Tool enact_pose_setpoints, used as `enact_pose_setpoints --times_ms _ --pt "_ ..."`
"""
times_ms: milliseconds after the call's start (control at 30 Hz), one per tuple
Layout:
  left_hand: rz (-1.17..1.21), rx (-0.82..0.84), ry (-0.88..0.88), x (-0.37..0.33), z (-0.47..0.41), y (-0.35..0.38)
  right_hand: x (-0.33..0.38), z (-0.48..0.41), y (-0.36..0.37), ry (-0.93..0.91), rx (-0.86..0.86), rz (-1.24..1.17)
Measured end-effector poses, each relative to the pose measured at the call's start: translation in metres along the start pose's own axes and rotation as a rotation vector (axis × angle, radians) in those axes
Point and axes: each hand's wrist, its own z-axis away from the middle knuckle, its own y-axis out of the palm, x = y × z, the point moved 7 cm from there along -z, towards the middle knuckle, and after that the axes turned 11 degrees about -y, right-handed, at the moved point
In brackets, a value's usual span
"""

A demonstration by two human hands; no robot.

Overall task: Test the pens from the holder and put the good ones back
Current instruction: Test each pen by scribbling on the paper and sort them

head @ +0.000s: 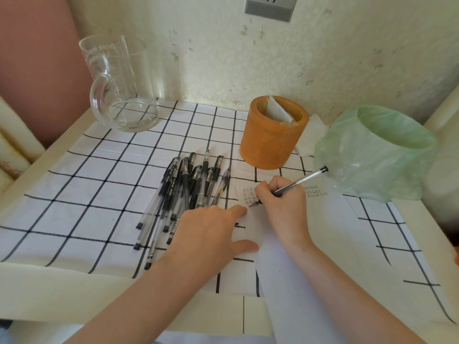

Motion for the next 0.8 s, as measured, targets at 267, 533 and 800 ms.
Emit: enact_pose_setpoints --times_ms 267,533,800 --pt "0.011 0.001 -0.002 -0.0004 -0.0001 -0.0015 -0.0007 -0.0007 -0.0005 -0.002 -0.006 0.007" --pt "0.014 -0.012 0.004 -0.0004 0.0009 -0.0020 -0.0021 -0.0007 -0.0012 0.001 -0.016 -0.036" --pt "0.011 -0.007 0.000 -0.0010 0.0000 -0.0020 0.0003 -0.0004 0.0007 -0.022 0.007 -0.013"
